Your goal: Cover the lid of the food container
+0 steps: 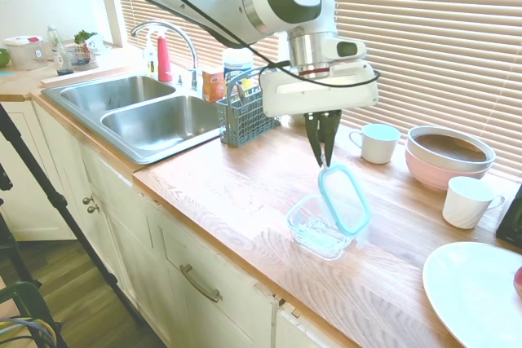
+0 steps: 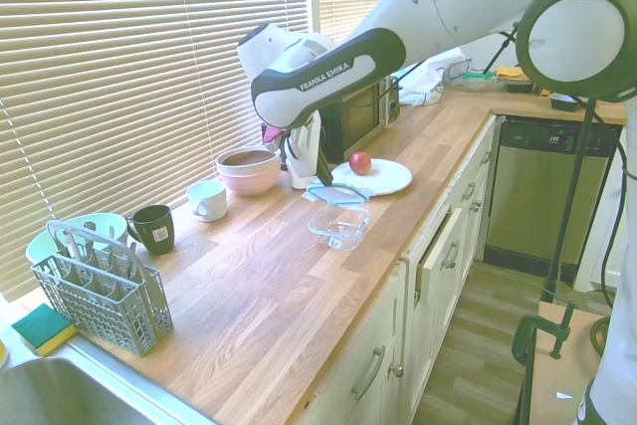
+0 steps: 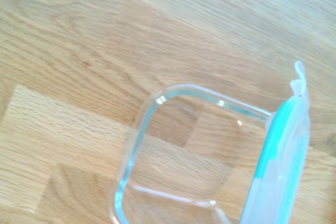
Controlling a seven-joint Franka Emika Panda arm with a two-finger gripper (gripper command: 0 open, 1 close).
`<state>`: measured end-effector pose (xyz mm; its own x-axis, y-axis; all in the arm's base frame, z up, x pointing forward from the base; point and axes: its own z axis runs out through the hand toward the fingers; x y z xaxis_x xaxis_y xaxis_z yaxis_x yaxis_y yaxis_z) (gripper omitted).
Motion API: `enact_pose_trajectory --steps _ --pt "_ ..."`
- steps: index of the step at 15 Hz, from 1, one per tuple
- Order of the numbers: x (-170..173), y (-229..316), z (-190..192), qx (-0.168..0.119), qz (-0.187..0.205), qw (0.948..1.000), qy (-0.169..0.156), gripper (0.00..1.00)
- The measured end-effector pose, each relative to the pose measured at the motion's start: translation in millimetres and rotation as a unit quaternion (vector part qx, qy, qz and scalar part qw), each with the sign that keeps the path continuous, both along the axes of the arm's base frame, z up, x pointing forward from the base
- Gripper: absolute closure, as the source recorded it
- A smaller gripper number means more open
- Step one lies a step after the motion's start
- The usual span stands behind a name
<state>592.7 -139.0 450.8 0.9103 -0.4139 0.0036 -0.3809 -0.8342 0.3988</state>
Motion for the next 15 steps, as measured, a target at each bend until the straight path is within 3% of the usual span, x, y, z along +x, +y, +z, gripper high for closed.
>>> enact_pose_trajectory --steps 7,15 --pt "-18 48 -32 0.001 0.004 1.0000 -0.001 1.00" --pt "-31 53 -64 0.007 0.000 1.0000 0.003 1.00"
